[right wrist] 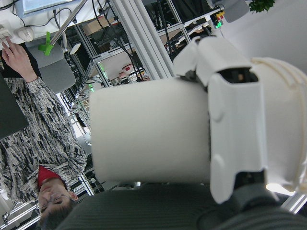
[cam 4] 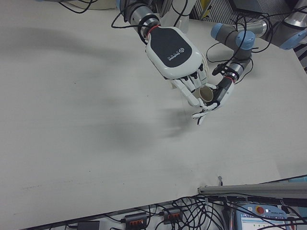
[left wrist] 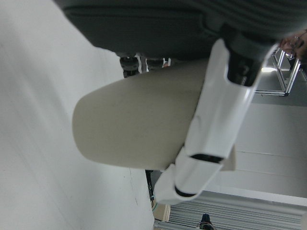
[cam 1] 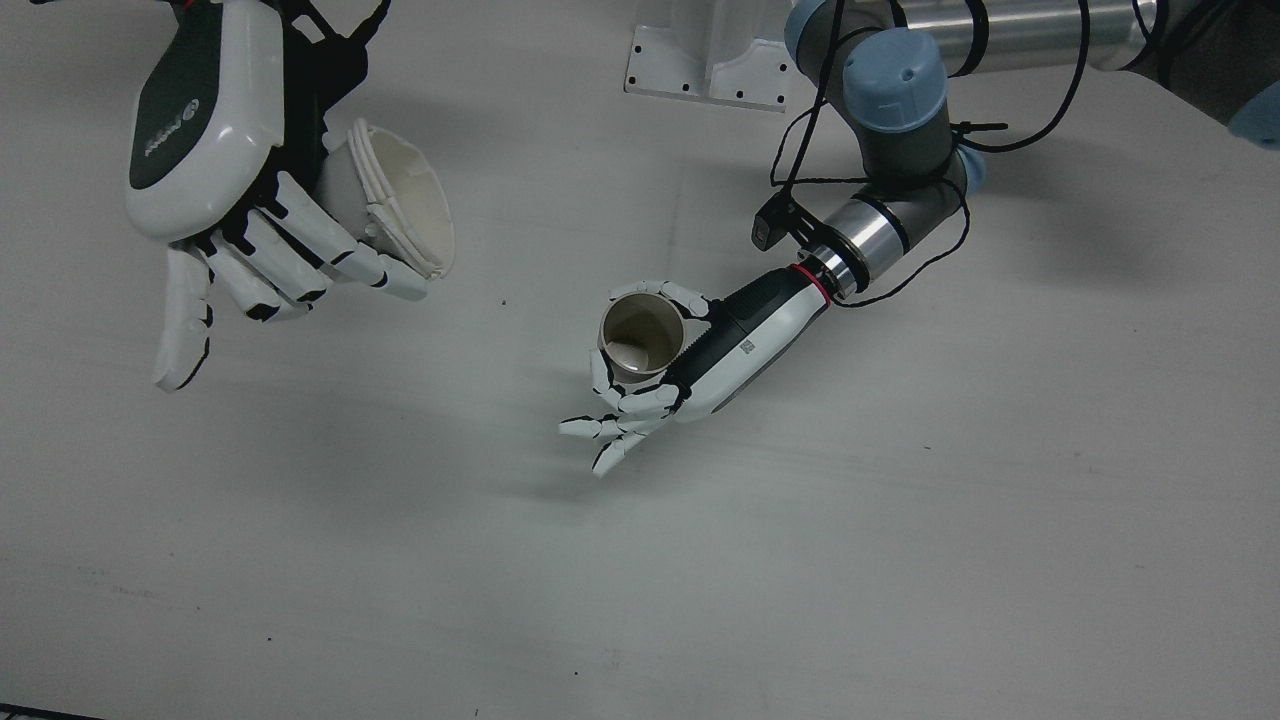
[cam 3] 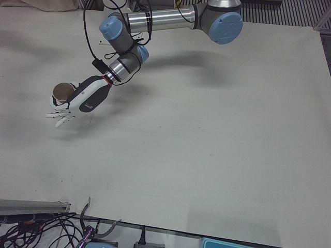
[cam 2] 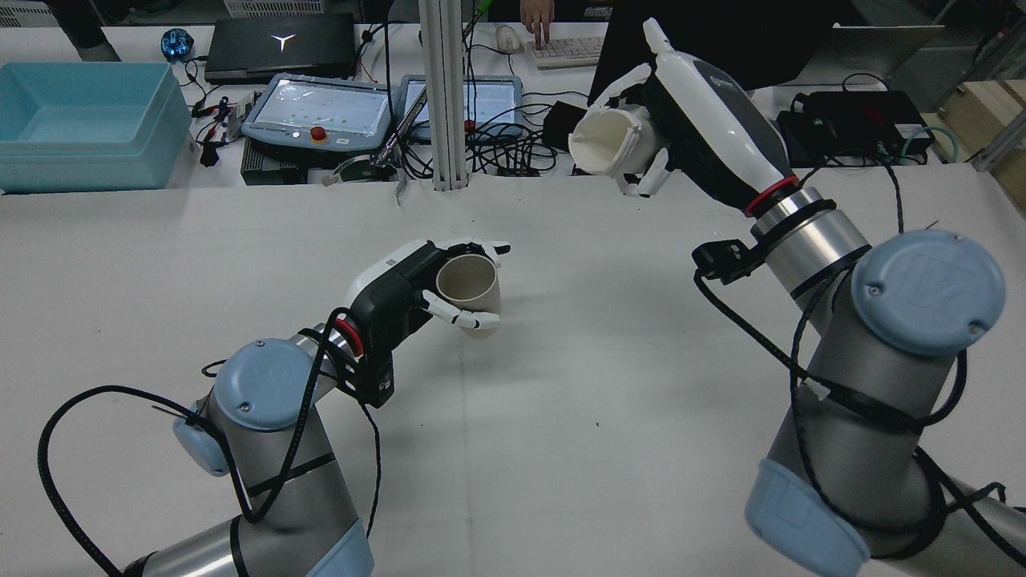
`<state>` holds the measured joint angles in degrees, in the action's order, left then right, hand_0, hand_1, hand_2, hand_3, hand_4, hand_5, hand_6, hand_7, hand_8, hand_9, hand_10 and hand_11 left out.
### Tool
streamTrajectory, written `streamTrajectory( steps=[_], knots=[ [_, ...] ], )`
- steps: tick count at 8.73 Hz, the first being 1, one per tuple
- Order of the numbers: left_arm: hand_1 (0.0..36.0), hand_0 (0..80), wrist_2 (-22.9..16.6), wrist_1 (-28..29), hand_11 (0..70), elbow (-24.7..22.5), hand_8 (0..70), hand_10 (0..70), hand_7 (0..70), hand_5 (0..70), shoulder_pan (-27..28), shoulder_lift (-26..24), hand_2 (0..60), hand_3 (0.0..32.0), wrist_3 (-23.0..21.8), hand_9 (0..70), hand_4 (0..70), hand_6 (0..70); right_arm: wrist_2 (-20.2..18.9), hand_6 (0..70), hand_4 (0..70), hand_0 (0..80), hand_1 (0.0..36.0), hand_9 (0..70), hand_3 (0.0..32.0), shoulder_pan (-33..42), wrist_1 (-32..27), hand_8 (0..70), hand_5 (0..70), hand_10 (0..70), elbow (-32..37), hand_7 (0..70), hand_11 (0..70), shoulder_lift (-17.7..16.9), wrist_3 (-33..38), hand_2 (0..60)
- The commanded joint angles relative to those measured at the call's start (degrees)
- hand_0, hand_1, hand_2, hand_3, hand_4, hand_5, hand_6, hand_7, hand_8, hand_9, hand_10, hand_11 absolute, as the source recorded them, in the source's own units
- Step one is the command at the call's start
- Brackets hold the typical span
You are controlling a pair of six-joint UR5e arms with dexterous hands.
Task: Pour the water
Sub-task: 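Bring the right hand's cup over the left hand's cup and tilt it, then raise the right hand's cup away and move the left hand's cup back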
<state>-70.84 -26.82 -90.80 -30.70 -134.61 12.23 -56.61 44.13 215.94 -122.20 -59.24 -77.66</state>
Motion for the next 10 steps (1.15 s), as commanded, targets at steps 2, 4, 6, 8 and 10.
streamTrajectory(
  steps=[2,4,6,8,10],
  knots=[
    [36.0,80.0,0.0,-1.8,13.4,-0.3,5.0,6.3,16.5,70.0,-0.1,-3.4,60.0,0.0,-0.1,2.7,49.5,19.5,10.4,63.6,67.4,80.0,36.0,55.4,0.0,-8.9,-1.7,39.6,22.3,0.0,0.7,70.0,0.0,1.0,-14.4,60.0],
    [36.0,80.0,0.0,-1.9,13.5,-1.0,5.0,6.3,16.4,70.0,-0.1,-3.3,60.0,0.0,-0.1,2.7,49.4,19.2,11.0,63.3,68.4,80.0,36.0,55.7,0.0,-8.4,-4.0,39.9,22.2,0.0,0.3,70.0,0.0,-0.1,-14.5,60.0],
    [36.0,80.0,0.0,0.1,13.5,-1.3,4.9,6.3,15.7,70.0,-0.1,-2.2,60.0,0.0,-0.7,2.6,48.6,18.6,10.7,58.9,55.7,80.0,36.0,55.0,0.0,-3.6,-11.9,39.4,22.4,0.0,-2.8,70.0,0.0,-11.3,1.4,60.0],
    [36.0,80.0,0.0,0.9,14.5,-4.6,5.3,7.1,15.5,70.0,-1.0,1.8,60.0,0.0,-1.4,3.1,49.0,18.6,9.4,56.7,39.4,80.0,36.0,58.2,0.0,5.1,-16.7,43.4,23.6,0.0,-2.4,70.0,0.0,-22.4,25.3,60.0],
    [36.0,80.0,-0.1,5.4,15.0,-7.5,5.4,7.4,15.3,70.0,-3.3,11.2,60.0,0.0,-2.7,3.4,49.0,18.2,-2.2,54.9,30.5,80.0,36.0,60.1,0.0,19.1,-17.1,45.3,23.5,0.0,-2.3,70.0,0.0,-28.2,38.0,60.0]
  ],
)
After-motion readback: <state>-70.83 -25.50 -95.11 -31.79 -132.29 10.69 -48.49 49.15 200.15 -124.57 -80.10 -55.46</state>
